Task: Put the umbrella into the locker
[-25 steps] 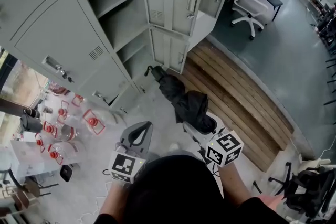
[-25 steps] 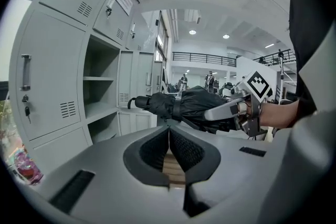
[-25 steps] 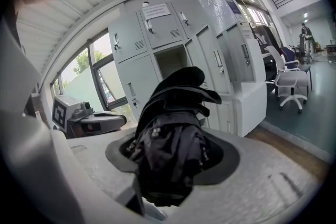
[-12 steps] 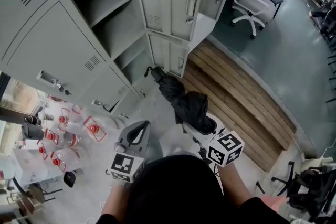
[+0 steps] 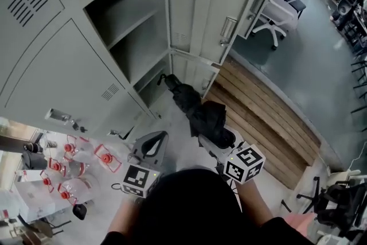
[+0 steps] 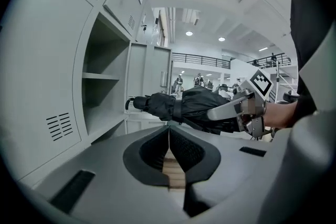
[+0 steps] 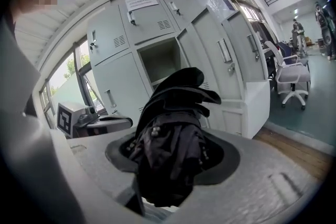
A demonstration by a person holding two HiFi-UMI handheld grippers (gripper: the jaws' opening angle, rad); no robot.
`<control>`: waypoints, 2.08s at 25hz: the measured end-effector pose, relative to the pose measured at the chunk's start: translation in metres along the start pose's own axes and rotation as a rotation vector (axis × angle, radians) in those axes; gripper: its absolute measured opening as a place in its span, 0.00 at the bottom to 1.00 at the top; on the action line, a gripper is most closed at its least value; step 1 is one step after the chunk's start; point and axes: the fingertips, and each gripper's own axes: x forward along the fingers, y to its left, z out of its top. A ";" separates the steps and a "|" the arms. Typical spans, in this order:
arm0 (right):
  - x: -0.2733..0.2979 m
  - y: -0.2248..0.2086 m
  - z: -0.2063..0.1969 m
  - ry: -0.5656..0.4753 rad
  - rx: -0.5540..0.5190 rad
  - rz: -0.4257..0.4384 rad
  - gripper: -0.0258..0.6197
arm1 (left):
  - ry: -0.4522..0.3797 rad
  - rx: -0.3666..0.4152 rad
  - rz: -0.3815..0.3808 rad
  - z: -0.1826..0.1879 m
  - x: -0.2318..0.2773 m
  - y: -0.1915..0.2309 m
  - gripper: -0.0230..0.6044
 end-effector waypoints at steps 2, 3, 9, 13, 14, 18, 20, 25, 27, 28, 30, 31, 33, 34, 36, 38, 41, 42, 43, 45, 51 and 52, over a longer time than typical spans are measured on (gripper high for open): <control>0.020 0.004 0.006 0.003 0.001 -0.010 0.42 | -0.001 -0.002 -0.009 0.001 -0.001 0.021 0.05; 0.030 0.006 0.008 0.005 0.003 -0.015 0.42 | -0.002 -0.004 -0.012 0.002 -0.002 0.031 0.05; 0.089 0.017 0.021 0.001 0.019 -0.048 0.42 | -0.012 0.001 -0.040 0.003 -0.011 0.086 0.05; 0.120 0.021 0.026 -0.004 0.026 -0.064 0.42 | -0.008 0.013 -0.063 0.002 -0.014 0.111 0.05; 0.127 0.021 0.027 -0.001 0.027 -0.069 0.42 | -0.007 0.016 -0.066 0.003 -0.015 0.117 0.05; 0.147 0.018 0.032 0.009 0.029 -0.088 0.42 | -0.005 0.010 -0.071 0.005 -0.013 0.133 0.05; 0.155 0.014 0.035 0.014 0.026 -0.094 0.42 | -0.004 0.005 -0.069 0.006 -0.009 0.138 0.05; 0.170 0.000 0.045 0.045 0.012 -0.074 0.42 | 0.002 -0.041 -0.029 0.012 0.000 0.145 0.05; 0.178 -0.006 0.049 0.062 -0.004 -0.055 0.42 | 0.003 -0.059 0.000 0.012 0.006 0.149 0.05; 0.183 -0.009 0.051 0.073 -0.016 -0.043 0.42 | 0.003 -0.058 0.016 0.011 0.010 0.152 0.05; 0.193 -0.017 0.056 0.094 -0.036 -0.019 0.42 | 0.002 -0.094 0.053 0.016 0.018 0.155 0.05; 0.198 -0.021 0.058 0.102 -0.041 -0.010 0.42 | 0.002 -0.127 0.071 0.021 0.021 0.156 0.05; 0.208 -0.029 0.064 0.113 -0.045 0.009 0.42 | 0.003 -0.164 0.102 0.028 0.027 0.160 0.05; 0.215 -0.033 0.067 0.120 -0.048 0.021 0.42 | 0.003 -0.171 0.118 0.029 0.029 0.162 0.05; 0.228 -0.039 0.072 0.140 -0.060 0.049 0.42 | 0.002 -0.182 0.157 0.031 0.032 0.167 0.05; 0.242 -0.043 0.074 0.162 -0.079 0.075 0.42 | 0.003 -0.193 0.195 0.032 0.033 0.171 0.05; 0.261 -0.047 0.076 0.189 -0.107 0.103 0.42 | 0.005 -0.206 0.246 0.031 0.033 0.177 0.05; 0.267 -0.048 0.076 0.197 -0.111 0.111 0.42 | 0.005 -0.209 0.262 0.031 0.032 0.179 0.05; 0.273 -0.049 0.075 0.206 -0.115 0.119 0.42 | 0.006 -0.212 0.279 0.030 0.031 0.181 0.05; 0.286 -0.050 0.072 0.227 -0.133 0.129 0.42 | 0.010 -0.218 0.310 0.029 0.027 0.185 0.05; 0.321 -0.055 0.065 0.256 -0.252 0.128 0.43 | 0.025 -0.239 0.401 0.024 0.015 0.190 0.05; 0.327 -0.056 0.065 0.257 -0.269 0.126 0.43 | 0.027 -0.245 0.415 0.023 0.013 0.191 0.05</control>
